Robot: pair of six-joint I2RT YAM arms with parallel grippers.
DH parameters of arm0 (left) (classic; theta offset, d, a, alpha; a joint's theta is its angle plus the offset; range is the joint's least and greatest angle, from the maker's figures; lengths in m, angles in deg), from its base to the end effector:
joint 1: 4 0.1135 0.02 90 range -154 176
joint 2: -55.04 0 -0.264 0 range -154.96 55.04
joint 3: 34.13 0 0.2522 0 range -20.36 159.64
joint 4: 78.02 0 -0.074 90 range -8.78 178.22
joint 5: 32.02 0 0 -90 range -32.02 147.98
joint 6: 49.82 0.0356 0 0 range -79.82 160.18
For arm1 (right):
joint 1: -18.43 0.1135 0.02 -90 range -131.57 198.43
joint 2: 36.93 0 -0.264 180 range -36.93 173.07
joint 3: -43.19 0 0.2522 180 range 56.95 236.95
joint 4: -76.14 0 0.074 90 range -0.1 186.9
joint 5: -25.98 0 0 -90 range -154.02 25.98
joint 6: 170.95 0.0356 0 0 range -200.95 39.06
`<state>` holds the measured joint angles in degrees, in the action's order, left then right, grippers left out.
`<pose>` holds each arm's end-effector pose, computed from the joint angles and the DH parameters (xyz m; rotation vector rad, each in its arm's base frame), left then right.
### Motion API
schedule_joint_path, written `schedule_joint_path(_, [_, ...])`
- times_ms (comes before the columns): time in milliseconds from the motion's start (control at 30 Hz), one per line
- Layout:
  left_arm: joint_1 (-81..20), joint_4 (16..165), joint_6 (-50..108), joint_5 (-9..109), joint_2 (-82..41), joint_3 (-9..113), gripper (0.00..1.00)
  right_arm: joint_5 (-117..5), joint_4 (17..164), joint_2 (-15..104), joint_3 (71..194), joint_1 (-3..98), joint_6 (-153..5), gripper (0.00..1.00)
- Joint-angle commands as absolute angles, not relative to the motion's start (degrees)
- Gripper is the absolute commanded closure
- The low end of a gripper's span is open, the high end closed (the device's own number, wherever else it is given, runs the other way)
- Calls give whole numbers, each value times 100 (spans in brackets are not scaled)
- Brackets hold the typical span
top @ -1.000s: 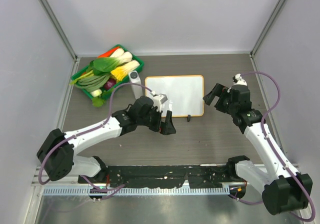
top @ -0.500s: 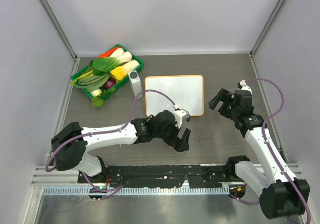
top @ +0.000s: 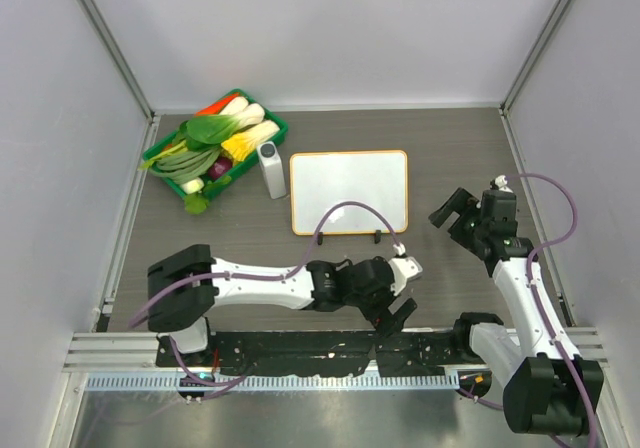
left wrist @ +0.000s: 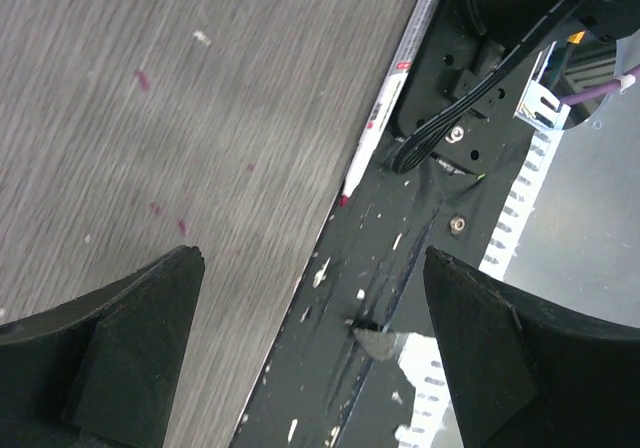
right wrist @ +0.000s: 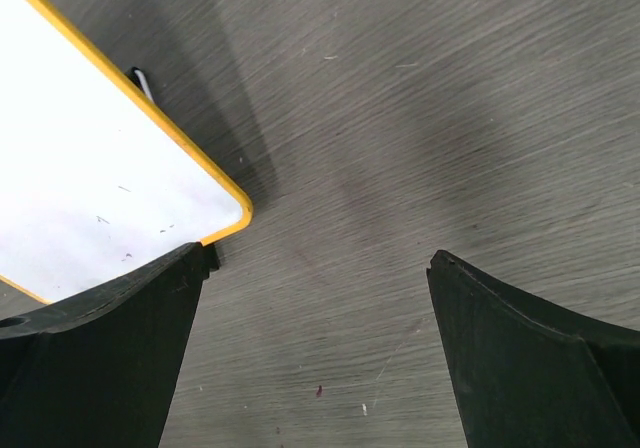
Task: Write a sentence on the whiteboard
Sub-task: Pick up the whiteboard marker at the center of the board.
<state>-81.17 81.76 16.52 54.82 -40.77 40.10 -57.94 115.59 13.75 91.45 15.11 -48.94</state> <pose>0.0787 -0.3543 0.2104 1.1513 2.2153 -0.9045 0.1861 -0.0070 0.2341 0.6531 2.2327 0.3770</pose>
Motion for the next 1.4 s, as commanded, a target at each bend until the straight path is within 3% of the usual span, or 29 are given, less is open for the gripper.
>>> schedule_joint_path(0, [-8389,8348,2215,5745,-4496,4519,7,-5366,11433,1475,9106,1316,-4851,2])
schedule_joint_path(133, [-8600,8190,2610,6132,-5015,4862,12,-5304,11424,1536,9114,1254,-4886,2])
schedule_joint_path(267, [-8785,8146,2936,6272,-5341,5012,27,-5242,11424,1572,9140,1183,-4939,2])
schedule_joint_path(433, [-8987,8383,3139,6545,-5482,4872,27,-5172,11424,1616,9185,1148,-4992,2])
schedule_joint_path(800, [-9093,8427,3393,6748,-6158,5249,42,-5031,11389,1686,9193,1113,-5097,2])
schedule_joint_path(900, [-9093,8287,3473,6747,-6325,5416,56,-4970,11371,1660,9202,1113,-5124,2])
schedule_joint_path(1033, [-9102,8225,3499,6852,-6361,5364,83,-4935,11389,1607,9202,1113,-5159,2])
schedule_joint_path(1167, [-9084,8163,3455,7238,-6299,5206,100,-4943,11406,1598,9228,1104,-5185,2])
schedule_joint_path(1367, [-8865,8040,3157,7582,-6142,4855,100,-4794,11398,1572,9334,1104,-5229,3])
